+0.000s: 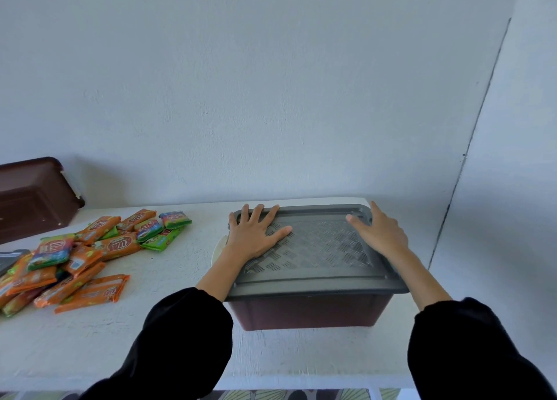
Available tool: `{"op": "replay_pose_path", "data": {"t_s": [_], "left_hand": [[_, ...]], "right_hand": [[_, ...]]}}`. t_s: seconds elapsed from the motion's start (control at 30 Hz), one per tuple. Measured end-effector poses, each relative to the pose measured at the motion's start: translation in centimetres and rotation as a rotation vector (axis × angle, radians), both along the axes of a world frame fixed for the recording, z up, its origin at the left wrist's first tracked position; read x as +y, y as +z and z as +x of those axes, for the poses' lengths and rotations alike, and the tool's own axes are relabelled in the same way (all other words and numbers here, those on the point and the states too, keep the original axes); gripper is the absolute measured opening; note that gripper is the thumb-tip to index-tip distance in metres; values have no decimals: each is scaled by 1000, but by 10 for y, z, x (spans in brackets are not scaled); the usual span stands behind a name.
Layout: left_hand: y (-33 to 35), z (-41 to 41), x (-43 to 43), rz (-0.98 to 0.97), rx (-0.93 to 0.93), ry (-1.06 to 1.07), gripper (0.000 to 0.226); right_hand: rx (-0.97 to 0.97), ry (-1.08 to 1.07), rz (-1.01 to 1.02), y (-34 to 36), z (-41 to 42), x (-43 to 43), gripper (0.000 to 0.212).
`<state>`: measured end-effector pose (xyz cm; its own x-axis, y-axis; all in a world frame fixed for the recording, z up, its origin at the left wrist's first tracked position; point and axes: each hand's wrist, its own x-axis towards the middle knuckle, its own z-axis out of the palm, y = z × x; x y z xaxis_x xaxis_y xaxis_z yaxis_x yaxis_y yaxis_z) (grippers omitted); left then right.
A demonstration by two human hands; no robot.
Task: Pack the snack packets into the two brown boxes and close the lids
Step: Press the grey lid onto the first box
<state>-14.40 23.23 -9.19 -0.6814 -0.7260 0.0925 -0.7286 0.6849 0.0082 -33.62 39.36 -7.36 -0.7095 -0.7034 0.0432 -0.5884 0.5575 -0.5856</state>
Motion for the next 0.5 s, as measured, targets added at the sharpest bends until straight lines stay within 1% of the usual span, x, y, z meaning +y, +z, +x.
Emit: {"op": "replay_pose_path", "data": {"t_s": [0.07, 0.1, 0.17, 0.27, 0.33, 0.4, 0.5], "left_hand": [[-1, 0, 0, 2, 11, -1, 97], [-1, 0, 0, 1, 17, -2, 101], [-1, -1, 1, 0, 33, -6, 103], [-2, -1, 0, 0, 46, -10, 108], [-2, -1, 0, 5, 49, -9, 108], [-2, -1, 0, 10, 51, -9, 103], [-1, -1, 0, 13, 54, -12, 103]], "right_hand": [[90, 15, 33, -2, 5, -1, 78], [124, 21, 51, -3, 9, -3, 80], [195, 38, 119, -6, 19, -8, 82], [310, 80, 281, -9, 36, -15, 81], [332, 102, 344, -9, 40, -16, 79], [336, 122, 370, -11, 39, -14, 77], [331, 169, 397, -11, 38, -9, 74]]}}
